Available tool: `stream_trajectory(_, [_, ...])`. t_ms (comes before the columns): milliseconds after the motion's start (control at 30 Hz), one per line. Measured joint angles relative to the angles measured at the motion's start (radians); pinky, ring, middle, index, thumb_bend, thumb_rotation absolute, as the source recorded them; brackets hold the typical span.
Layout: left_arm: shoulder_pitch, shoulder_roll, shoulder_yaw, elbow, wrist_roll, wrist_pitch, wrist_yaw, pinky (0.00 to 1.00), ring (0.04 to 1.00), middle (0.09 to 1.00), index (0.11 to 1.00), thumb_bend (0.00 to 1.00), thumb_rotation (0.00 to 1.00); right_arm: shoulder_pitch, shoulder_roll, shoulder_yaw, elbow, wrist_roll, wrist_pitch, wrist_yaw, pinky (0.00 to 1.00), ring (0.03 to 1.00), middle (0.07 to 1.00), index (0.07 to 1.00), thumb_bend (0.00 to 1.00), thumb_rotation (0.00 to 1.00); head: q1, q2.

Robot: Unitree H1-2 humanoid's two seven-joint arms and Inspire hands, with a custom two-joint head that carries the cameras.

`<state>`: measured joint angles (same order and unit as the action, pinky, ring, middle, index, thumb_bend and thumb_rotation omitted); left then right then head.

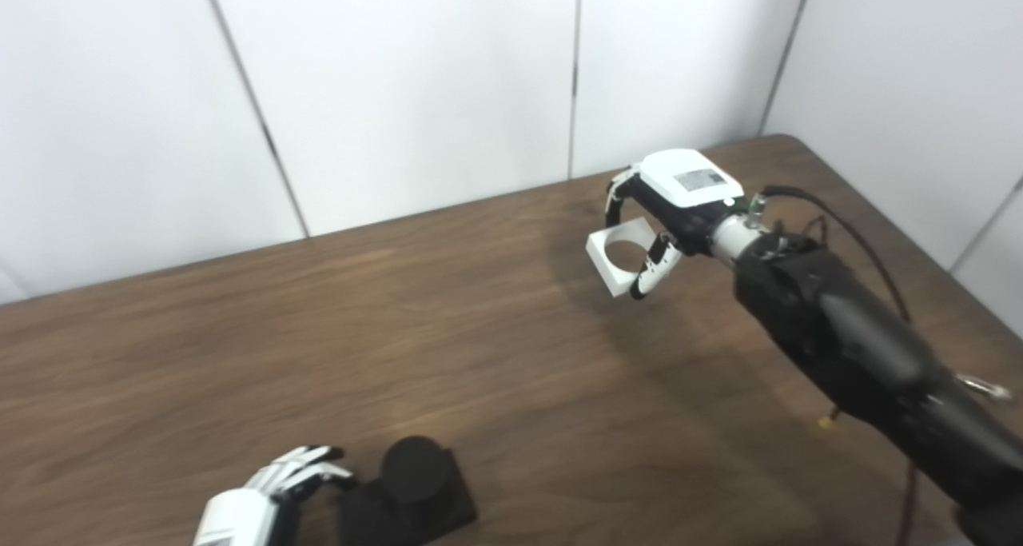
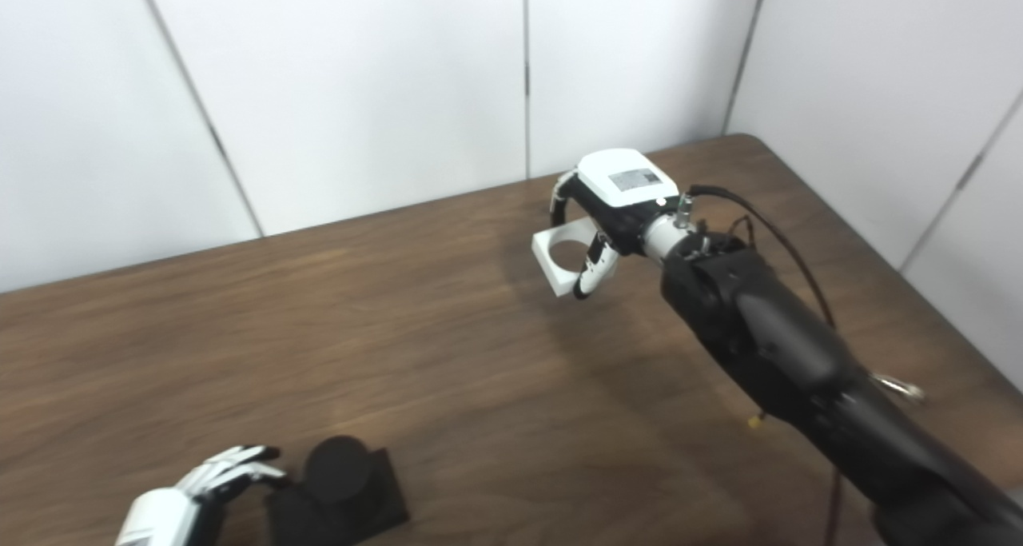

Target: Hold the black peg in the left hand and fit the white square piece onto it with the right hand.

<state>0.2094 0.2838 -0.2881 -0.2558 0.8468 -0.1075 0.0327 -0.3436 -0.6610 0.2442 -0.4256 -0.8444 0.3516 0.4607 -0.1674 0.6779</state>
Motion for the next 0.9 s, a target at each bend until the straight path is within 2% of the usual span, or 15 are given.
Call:
stream_trajectory(133, [0.000,-0.029,-0.025,-0.037,0.041,0.060,-0.029,0.73,0.814,0.778,0.487,0.52,0.04,0.001,0.011,0.000,-0.168,-0.009,0.006,0.136,0.95,0.864,0.791,0.485,0.52,0.13,0.078,0.020])
stream_trajectory(233, [0.000,-0.048,-0.042,-0.047,0.070,0.092,-0.038,0.76,0.819,0.778,0.488,0.52,0.04,0.005,0.033,-0.001,-0.240,-0.012,0.007,0.217,0.93,0.866,0.791,0.485,0.52,0.13,0.114,0.035])
stream_trajectory(300, [0.001,-0.058,-0.053,-0.055,0.087,0.108,-0.047,0.78,0.820,0.777,0.488,0.52,0.04,0.014,0.040,0.000,-0.292,-0.013,0.010,0.284,0.92,0.863,0.791,0.485,0.52,0.13,0.118,0.040])
stream_trajectory(433, [-0.008,-0.078,-0.072,-0.057,0.103,0.139,-0.060,0.78,0.824,0.779,0.487,0.52,0.04,0.021,0.082,0.008,-0.371,-0.013,0.011,0.377,0.93,0.860,0.792,0.484,0.52,0.13,0.134,0.074])
stream_trajectory(533, [-0.015,-0.086,-0.083,-0.062,0.118,0.151,-0.078,0.79,0.825,0.777,0.487,0.52,0.04,0.027,0.117,0.015,-0.377,-0.013,0.005,0.419,0.93,0.861,0.792,0.484,0.52,0.13,0.138,0.103])
stream_trajectory(800, [-0.020,-0.096,-0.086,-0.067,0.130,0.166,-0.086,0.75,0.822,0.777,0.487,0.52,0.05,0.049,0.161,0.018,-0.386,-0.041,-0.011,0.497,0.96,0.872,0.798,0.485,0.52,0.13,0.137,0.129])
stream_trajectory(900, [-0.024,-0.097,-0.086,-0.068,0.130,0.168,-0.089,0.74,0.818,0.775,0.487,0.52,0.05,0.051,0.175,0.021,-0.392,-0.045,-0.018,0.515,0.97,0.875,0.803,0.485,0.52,0.13,0.121,0.150])
